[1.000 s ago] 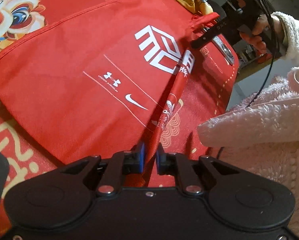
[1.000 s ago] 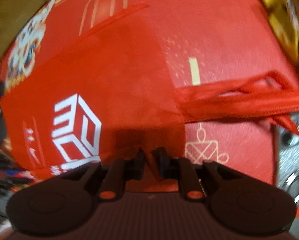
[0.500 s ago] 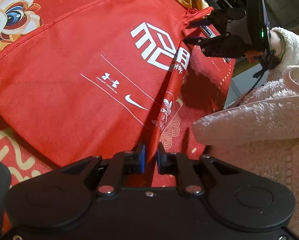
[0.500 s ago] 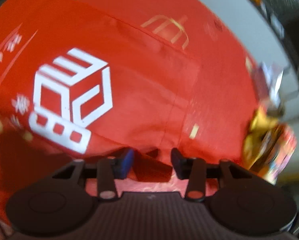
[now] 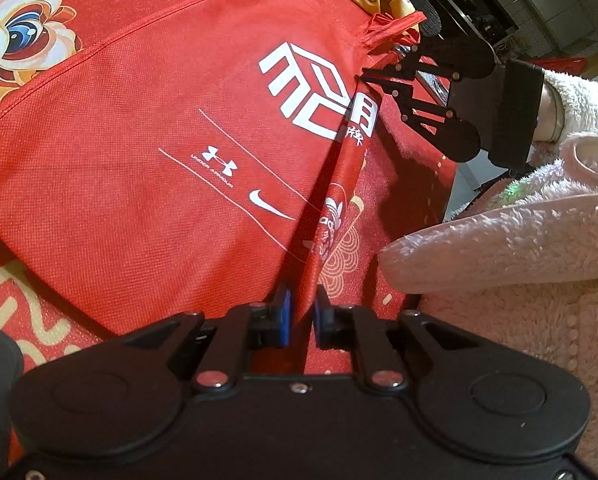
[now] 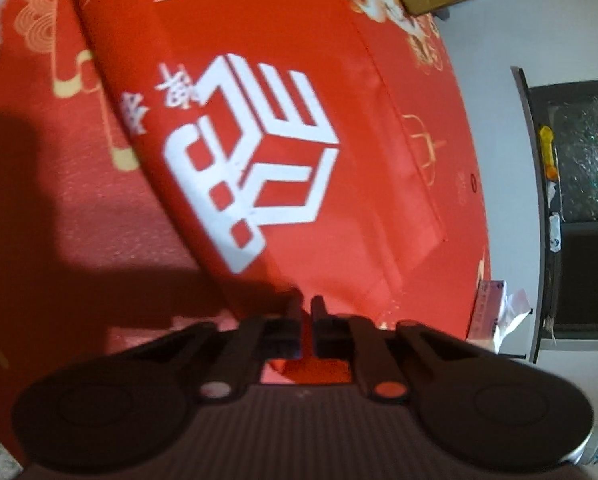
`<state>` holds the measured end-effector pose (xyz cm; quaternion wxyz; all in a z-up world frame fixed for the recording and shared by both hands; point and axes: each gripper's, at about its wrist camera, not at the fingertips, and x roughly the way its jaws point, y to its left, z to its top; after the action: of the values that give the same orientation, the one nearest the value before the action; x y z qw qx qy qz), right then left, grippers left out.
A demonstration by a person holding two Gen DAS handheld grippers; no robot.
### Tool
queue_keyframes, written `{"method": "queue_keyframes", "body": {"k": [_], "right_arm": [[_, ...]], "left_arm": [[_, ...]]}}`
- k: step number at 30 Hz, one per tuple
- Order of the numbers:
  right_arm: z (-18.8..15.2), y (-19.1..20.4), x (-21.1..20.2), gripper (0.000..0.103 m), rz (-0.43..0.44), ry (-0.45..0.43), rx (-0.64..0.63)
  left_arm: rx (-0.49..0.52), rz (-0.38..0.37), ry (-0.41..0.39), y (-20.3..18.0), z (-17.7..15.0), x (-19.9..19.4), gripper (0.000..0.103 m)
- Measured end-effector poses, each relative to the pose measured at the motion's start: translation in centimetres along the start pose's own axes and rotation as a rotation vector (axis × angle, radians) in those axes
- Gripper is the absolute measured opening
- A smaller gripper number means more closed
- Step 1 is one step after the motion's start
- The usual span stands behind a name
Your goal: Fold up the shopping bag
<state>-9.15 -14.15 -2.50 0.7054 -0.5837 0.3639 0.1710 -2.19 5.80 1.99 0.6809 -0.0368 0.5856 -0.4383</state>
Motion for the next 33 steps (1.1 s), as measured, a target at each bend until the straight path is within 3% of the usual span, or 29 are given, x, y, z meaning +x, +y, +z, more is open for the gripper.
{"method": "queue_keyframes", "body": {"k": [5, 12, 16, 25, 29, 33], "right_arm": [[0.2, 0.0, 0.5, 0.004, 0.001, 0.001, 0.046], [-0.2, -2.1, 0.8, 0.005, 0.057, 0.001, 0.288], [-0.1, -3.4, 0.7, 0.005, 0.103, 0.030, 0.410], [0.2, -5.2, 1.4, 0.005, 0.171, 0.067, 0.553], [0.4, -5.6, 1.5, 0.005, 0.183, 0.080, 0.594], [0.5, -6.0, 1.9, 0.005, 0.194, 0.077, 0.617]], "left_arm": [[-0.003, -0.001, -0.003, 0.1, -0.1, 0.0, 0.012], [0.026, 0.025, -0.006, -0.4, 0.0, 0.0, 0.014], [0.106, 0.124, -0.022, -1.5, 0.5, -0.7, 0.019], [0.095, 0.236, -0.044, -0.4, 2.4, -0.9, 0.024], [0.098, 0.299, -0.074, -0.2, 2.6, -1.9, 0.038], [0.171, 0.399, -0.141, -1.9, 2.0, -4.4, 0.031]]}}
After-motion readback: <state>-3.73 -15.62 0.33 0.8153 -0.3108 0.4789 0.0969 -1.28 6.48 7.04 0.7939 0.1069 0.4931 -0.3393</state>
